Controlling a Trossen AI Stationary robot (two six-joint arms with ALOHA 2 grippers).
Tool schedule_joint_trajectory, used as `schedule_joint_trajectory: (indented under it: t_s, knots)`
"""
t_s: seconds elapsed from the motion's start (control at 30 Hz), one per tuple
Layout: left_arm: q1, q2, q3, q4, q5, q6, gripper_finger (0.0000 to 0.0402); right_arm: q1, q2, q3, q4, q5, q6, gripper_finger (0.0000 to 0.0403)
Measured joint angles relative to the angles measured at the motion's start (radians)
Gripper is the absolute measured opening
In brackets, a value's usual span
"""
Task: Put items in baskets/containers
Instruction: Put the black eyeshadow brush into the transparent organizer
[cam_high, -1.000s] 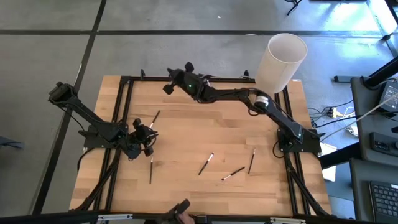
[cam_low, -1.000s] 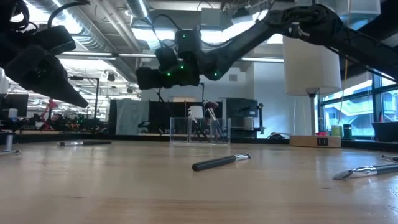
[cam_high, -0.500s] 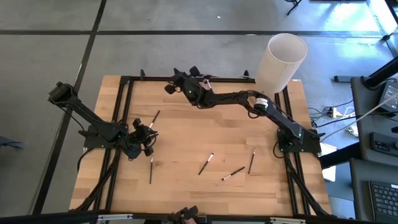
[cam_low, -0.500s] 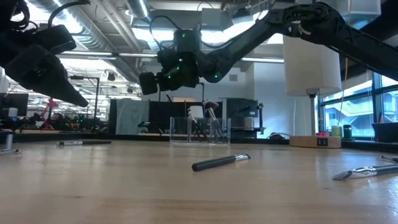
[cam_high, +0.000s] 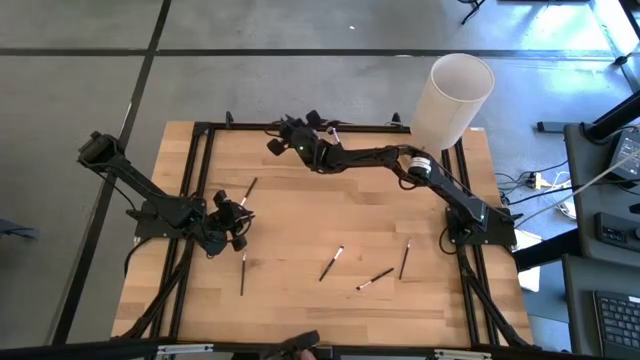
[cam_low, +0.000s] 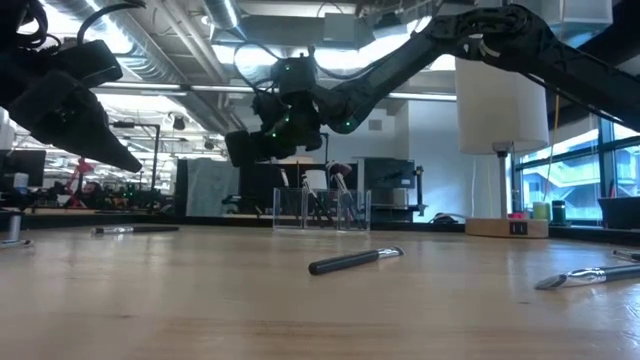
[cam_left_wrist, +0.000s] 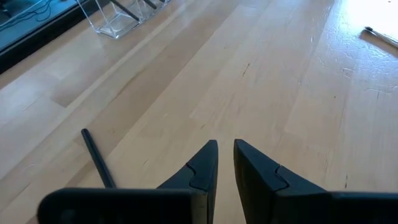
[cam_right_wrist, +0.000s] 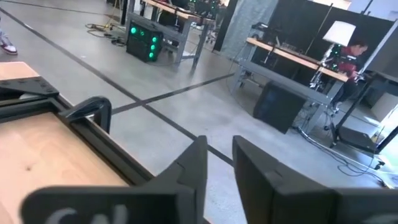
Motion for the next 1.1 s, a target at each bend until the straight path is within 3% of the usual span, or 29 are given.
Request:
schedule_joint_trajectory:
  t_s: [0.23, 0.33, 0.43, 0.63, 0.73, 1.1]
  knots:
    - [0.0, 0.0, 0.0, -0.021, 0.003, -0.001, 0.0047, 0.049, -0.061, 0.0, -0.041, 0.071, -0.058, 0.0115]
    - [0.0, 0.0, 0.0, -0.046, 0.011, -0.014, 0.0047, 0.086, -0.142, 0.0, -0.218, 0.035, -0.048, 0.0117]
    - [0.0, 0.0, 0.0, -0.06, 0.01, -0.027, 0.0047, 0.117, -0.237, 0.001, -0.507, -0.121, 0.084, 0.0117]
    - [0.0, 0.0, 0.0, -0.052, -0.022, -0.089, 0.0047, 0.136, -0.369, 0.002, -1.002, -0.543, 0.374, 0.0117]
    - [0.001, 0.0, 0.0, -0.029, -0.041, -0.105, 0.0047, 0.167, -0.387, 0.002, -1.177, -0.651, 0.456, 0.0117]
    - [0.0, 0.043, 0.0, -0.006, -0.031, -0.117, 0.0047, 0.417, -0.387, 0.002, -1.741, -0.511, 0.611, 0.0117]
